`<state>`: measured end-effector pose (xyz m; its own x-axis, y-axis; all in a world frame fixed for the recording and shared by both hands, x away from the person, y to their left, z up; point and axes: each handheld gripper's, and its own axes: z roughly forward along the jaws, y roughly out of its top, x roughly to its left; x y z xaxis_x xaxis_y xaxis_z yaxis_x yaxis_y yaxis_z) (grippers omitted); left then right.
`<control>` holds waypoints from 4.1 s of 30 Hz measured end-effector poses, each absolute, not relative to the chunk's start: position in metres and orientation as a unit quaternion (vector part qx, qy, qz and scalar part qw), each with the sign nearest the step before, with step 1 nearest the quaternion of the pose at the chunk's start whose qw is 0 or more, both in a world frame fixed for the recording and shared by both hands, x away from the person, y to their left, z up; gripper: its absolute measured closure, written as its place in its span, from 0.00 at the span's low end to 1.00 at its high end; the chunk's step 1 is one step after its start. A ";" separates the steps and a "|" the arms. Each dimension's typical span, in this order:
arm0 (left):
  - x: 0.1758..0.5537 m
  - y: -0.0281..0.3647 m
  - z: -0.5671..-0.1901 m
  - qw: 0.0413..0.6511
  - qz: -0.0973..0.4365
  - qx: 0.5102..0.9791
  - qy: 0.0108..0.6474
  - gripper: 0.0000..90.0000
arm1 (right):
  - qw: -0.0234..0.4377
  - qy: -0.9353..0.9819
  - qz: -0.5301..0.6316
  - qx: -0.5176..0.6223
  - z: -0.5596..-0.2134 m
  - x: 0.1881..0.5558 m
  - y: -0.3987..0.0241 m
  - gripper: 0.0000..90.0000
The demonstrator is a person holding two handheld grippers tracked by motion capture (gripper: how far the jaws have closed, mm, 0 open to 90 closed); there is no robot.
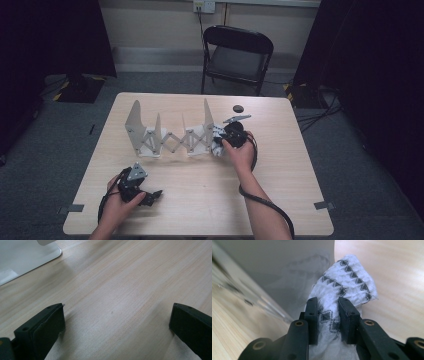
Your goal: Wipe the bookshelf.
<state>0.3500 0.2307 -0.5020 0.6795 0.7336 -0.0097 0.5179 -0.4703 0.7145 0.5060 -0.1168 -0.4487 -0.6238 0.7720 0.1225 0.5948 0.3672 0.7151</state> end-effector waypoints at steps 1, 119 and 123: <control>0.350 0.231 -0.502 0.357 0.151 0.844 0.371 0.00 | 0.117 0.818 0.377 0.418 -0.449 0.506 -0.117 0.78; 0.352 0.230 -0.502 0.358 0.151 0.845 0.368 0.00 | 0.098 0.792 0.370 0.476 -0.482 0.496 -0.120 0.84; 0.352 0.230 -0.502 0.358 0.151 0.845 0.368 0.00 | 0.096 0.791 0.371 0.476 -0.483 0.492 -0.121 0.84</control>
<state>0.3517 0.2297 -0.5021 0.6828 0.7306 -0.0077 0.5140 -0.4727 0.7158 0.4918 -0.1213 -0.4833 -0.5279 0.8249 0.2019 0.6828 0.2708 0.6786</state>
